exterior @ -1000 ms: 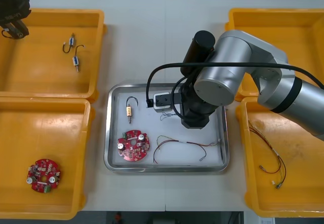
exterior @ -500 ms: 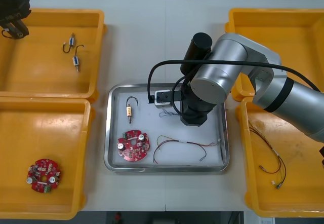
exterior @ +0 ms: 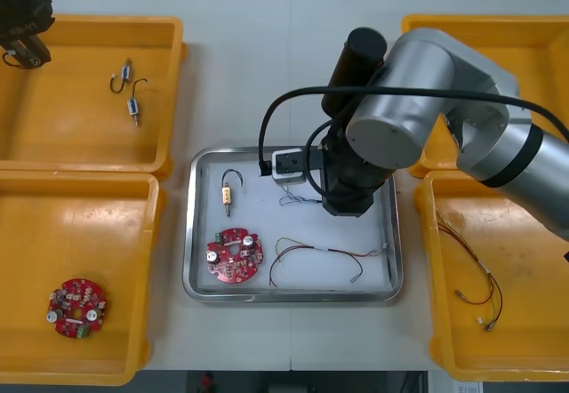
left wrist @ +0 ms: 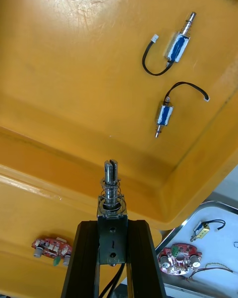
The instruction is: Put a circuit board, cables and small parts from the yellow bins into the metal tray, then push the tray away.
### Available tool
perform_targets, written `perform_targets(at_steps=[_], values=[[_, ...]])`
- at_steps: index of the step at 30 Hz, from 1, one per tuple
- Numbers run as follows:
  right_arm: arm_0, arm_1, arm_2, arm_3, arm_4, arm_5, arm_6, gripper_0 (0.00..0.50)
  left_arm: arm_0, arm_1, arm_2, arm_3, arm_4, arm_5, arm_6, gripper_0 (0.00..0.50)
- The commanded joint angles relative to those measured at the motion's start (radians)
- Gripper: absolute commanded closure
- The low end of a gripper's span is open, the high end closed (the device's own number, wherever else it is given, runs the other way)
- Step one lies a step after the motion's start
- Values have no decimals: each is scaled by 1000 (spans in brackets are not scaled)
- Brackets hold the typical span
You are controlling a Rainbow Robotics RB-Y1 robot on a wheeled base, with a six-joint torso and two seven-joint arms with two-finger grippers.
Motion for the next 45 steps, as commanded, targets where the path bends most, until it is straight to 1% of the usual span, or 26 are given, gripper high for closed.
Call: perform_targets(at_steps=[1, 3, 6, 8, 14, 17, 22, 27, 28, 32, 35, 36, 38, 40, 41, 43, 44, 45], values=[[1, -59, -146, -77, -71, 72, -60, 0, -43, 26, 30, -24, 7, 8, -48, 500], [-1, -77, -193, -81, -112, 98, -69, 0, -34, 11, 30, -43, -8, 4, -40, 500], [10, -114, -278, -85, -176, 135, -125, 0, -14, -9, 32, -70, -21, -24, -25, 500], [38, -140, -354, -100, -204, 163, -171, 0, 0, -29, 32, -97, -36, -45, -16, 500], [117, -207, -486, -163, -212, 207, -286, 0, 63, -61, 66, -172, -97, -67, 7, 500], [174, -254, -562, -197, -218, 227, -382, 0, 124, -82, 113, -230, -151, -82, 20, 500], [269, -306, -670, -226, -219, 241, -517, 0, 201, -101, 152, -350, -217, -87, 49, 500], [338, -349, -747, -229, -224, 248, -620, 0, 264, -102, 162, -491, -258, -78, 170, 500], [355, -356, -766, -229, -222, 248, -652, 0, 286, -107, 170, -532, -274, -67, 204, 500], [400, -373, -815, -231, -218, 255, -727, 0, 336, -112, 199, -621, -294, -36, 270, 500], [439, -376, -862, -231, -215, 259, -780, 0, 368, -133, 224, -690, -318, 8, 317, 500], [458, -376, -887, -231, -216, 259, -795, 0, 381, -145, 230, -719, -337, 31, 340, 500], [485, -376, -919, -231, -219, 261, -820, 0, 399, -173, 242, -761, -372, 65, 371, 500], [516, -376, -954, -232, -219, 261, -847, 0, 427, -221, 259, -811, -432, 110, 417, 500], [524, -376, -962, -231, -219, 262, -856, 0, 434, -234, 264, -822, -450, 120, 425, 500], [551, -376, -983, -231, -212, 265, -893, 0, 463, -294, 288, -859, -515, 160, 432, 500], [558, -376, -988, -231, -210, 265, -901, 0, 471, -306, 294, -865, -528, 172, 432, 500], [571, -376, -994, -231, -201, 265, -915, 0, 480, -333, 302, -877, -553, 191, 432, 500]])
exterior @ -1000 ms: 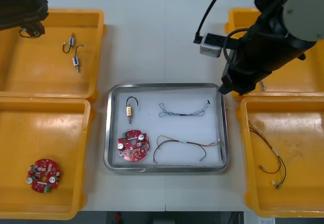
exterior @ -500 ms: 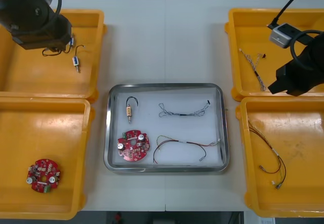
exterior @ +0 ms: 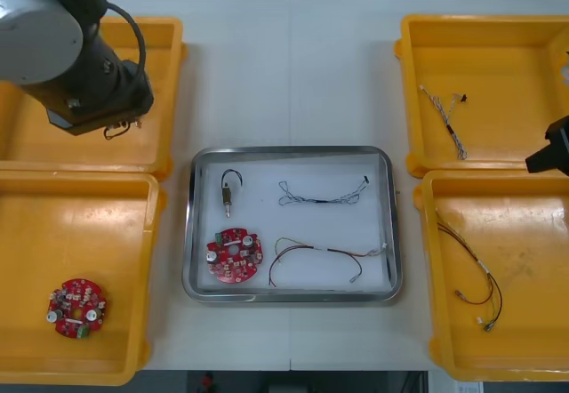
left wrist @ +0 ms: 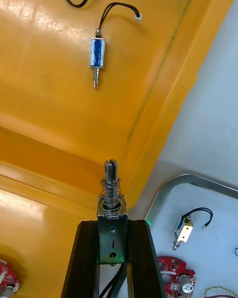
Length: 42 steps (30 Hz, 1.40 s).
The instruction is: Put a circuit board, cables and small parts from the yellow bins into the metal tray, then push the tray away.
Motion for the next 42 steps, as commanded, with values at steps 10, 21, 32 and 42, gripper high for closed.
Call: perform_targets(at_steps=[10, 21, 32, 42], values=[[121, -29, -63, -25, 108, 2, -80, 0, 98, -287, 65, -81, -194, 74, -41, 499], [164, 23, -63, -24, 123, -49, -78, 0, 161, -410, -103, -81, -360, -22, -67, 499], [167, 64, -63, -24, 134, -55, -62, 0, 191, -439, -263, -49, -464, -130, -63, 499], [169, 66, -63, -24, 137, -56, -60, 0, 191, -460, -344, 96, -529, -309, -67, 499]])
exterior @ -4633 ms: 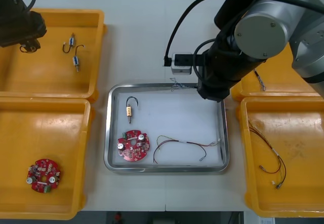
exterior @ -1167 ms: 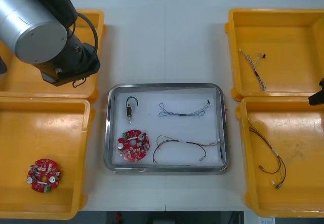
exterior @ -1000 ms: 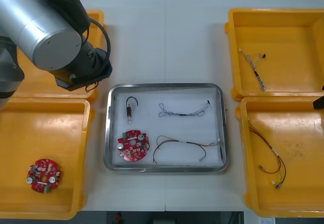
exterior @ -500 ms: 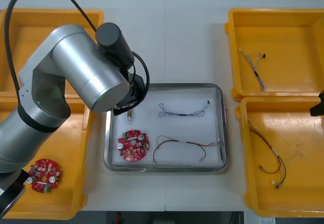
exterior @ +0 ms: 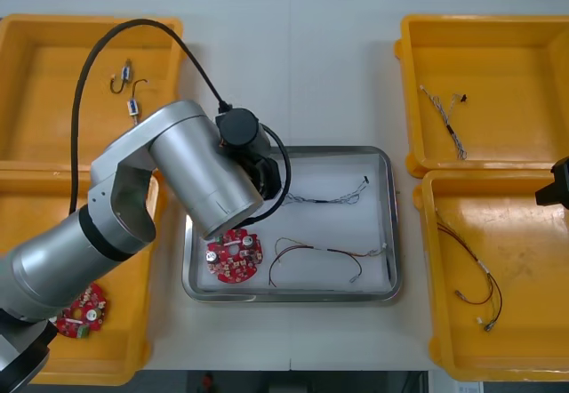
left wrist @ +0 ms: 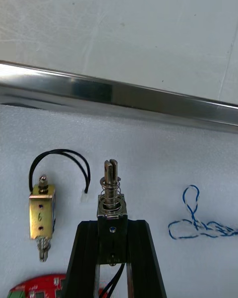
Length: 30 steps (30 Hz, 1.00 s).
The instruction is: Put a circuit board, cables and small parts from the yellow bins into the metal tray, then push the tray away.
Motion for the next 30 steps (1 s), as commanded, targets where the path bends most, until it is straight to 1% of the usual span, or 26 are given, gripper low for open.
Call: perform_targets(at_steps=[1, 9, 14, 18, 20, 21, 22, 23, 24, 26, 29, 30], values=[[14, 8, -29, -23, 8, -8, -15, 0, 13, -43, -37, 41, -27, -60, -66, 500], [14, 8, -29, -23, 8, -8, -15, 0, 16, -46, -60, 47, -27, -61, -67, 495], [14, 8, -29, -23, 8, -8, -15, 0, 16, -44, -73, 50, -27, -57, -61, 458], [14, 8, -29, -23, 8, -8, -15, 0, 16, -44, -80, 50, -27, -48, -58, 443], [14, 8, -29, -23, 8, -8, -15, 0, 16, -41, -83, 50, -27, -45, -55, 417], [14, 8, -29, -23, 8, -8, -15, 0, 16, -41, -83, 50, -27, -45, -54, 374], [14, 8, -29, -23, 8, -8, -15, 0, 16, -41, -83, 50, -27, -45, -54, 340], [14, 8, -29, -23, 8, -8, -15, 0, 16, -40, -83, 50, -27, -45, -54, 258], [14, 8, -29, -23, 8, -8, -15, 0, 16, -40, -85, 50, -29, -45, -54, 238], [14, 8, -29, -23, 8, -8, -15, 0, 16, -40, -85, 50, -38, -45, -52, 136], [14, 8, -29, -23, 8, -8, -15, 0, 15, -40, -85, 50, -46, -45, -52, 37], [14, 8, -29, -23, 8, -8, -15, 0, 15, -40, -83, 50, -53, -46, -52, 22]])
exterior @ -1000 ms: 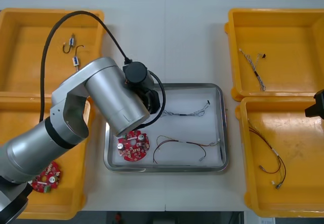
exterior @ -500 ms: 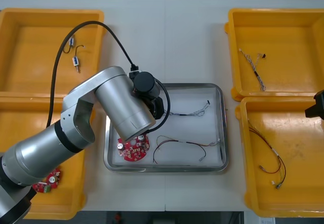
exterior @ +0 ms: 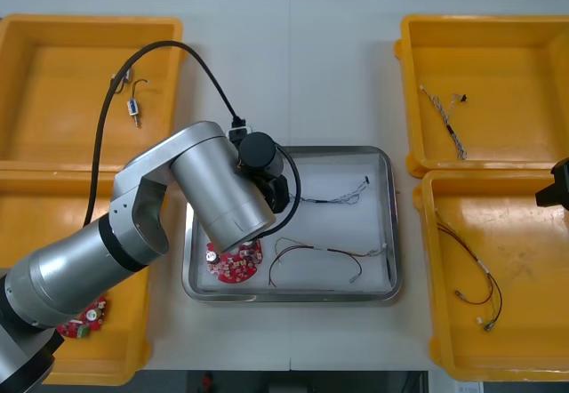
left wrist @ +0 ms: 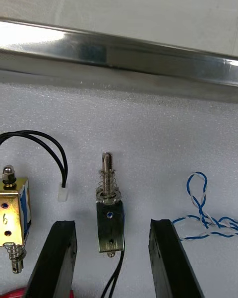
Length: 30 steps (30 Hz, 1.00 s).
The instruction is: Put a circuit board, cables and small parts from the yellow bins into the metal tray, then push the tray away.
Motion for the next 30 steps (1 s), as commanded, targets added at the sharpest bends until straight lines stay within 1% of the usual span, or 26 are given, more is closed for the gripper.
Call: perform_targets(at_steps=[1, 2, 7, 10, 13, 14, 15, 18, 19, 22, 23, 24, 25, 28, 29, 30], values=[[10, 8, -29, -23, 8, -8, -15, 0, 14, -19, -19, -9, -28, 4, -48, 12], [10, 8, -29, -23, 8, -8, -15, 0, 12, -19, -19, -8, -33, 4, -48, 0], [10, 8, -29, -23, 8, -8, -15, 0, 5, -15, -18, -13, -41, 4, -45, 0], [10, 8, -29, -23, 8, -8, -15, 0, -9, -9, -12, -34, -34, 37, -45, 0], [10, 8, -29, -23, 8, -8, -15, 0, -32, 4, 8, -62, 10, 85, -46, 0], [10, 8, -29, -23, 8, -8, -15, 0, -43, 10, 19, -75, 38, 102, -46, 0], [10, 8, -29, -23, 8, -8, -15, 0, -49, 14, 23, -82, 50, 109, -46, 0], [10, 8, -29, -23, 8, -8, -15, 0, -73, 44, 68, -129, 134, 160, -48, 0], [10, 8, -29, -23, 8, -8, -15, 0, -78, 50, 76, -138, 148, 166, -48, 0], [10, 8, -29, -23, 8, -8, -15, 0, -115, 106, 114, -186, 251, 204, -51, 0], [10, 8, -29, -23, 8, -8, -15, 0, -119, 116, 123, -194, 268, 208, -49, 0], [10, 8, -29, -23, 8, -8, -15, 0, -130, 140, 137, -207, 305, 215, -49, 0], [10, 8, -29, -23, 8, -8, -15, 0, -135, 156, 146, -215, 323, 220, -51, 0], [10, 8, -29, -23, 8, -8, -15, 0, -152, 254, 203, -259, 435, 223, -54, 0], [10, 8, -29, -23, 8, -8, -15, 0, -152, 272, 214, -266, 453, 223, -55, 0], [10, 8, -29, -23, 8, -8, -15, 0, -155, 311, 234, -279, 490, 223, -57, 0]])
